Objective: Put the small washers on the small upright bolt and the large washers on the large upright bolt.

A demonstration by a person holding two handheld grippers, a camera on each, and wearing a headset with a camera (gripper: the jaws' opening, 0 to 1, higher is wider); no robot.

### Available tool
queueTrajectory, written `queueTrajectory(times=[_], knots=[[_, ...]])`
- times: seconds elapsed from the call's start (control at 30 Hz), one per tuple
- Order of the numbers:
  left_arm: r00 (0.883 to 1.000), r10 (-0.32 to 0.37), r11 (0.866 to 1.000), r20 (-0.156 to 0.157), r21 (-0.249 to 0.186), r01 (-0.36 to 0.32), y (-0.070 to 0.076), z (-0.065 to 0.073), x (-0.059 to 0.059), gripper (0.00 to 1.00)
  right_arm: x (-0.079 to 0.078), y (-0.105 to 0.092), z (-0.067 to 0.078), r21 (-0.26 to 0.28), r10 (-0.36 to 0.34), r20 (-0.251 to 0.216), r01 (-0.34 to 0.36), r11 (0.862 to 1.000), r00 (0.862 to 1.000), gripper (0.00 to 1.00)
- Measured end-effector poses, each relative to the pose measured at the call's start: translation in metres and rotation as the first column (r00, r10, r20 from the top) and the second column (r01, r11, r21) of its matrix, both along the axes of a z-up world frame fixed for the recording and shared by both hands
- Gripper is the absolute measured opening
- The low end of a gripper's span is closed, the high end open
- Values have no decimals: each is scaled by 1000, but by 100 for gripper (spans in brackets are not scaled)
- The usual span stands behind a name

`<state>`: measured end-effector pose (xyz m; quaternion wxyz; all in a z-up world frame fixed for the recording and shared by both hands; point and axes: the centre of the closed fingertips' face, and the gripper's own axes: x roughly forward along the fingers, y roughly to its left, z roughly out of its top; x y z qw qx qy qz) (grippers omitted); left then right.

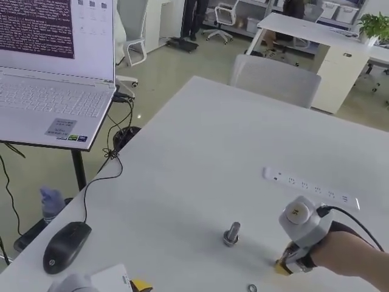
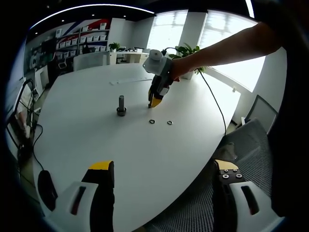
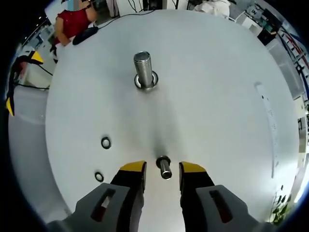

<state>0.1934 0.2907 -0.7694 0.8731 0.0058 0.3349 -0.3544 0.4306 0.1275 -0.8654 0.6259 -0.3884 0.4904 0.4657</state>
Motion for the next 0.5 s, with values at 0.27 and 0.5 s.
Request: queueTrajectory(times=[0.27, 0.5], knots=[[1000, -7, 1000, 15, 3, 7, -2, 6, 1, 83, 2, -4, 14, 8, -9, 10, 8, 1000, 1000, 28], [1000, -8, 1000, 22, 3, 8, -2, 9, -1, 83, 4, -5, 29, 12, -13, 24, 13, 1000, 1000, 28]])
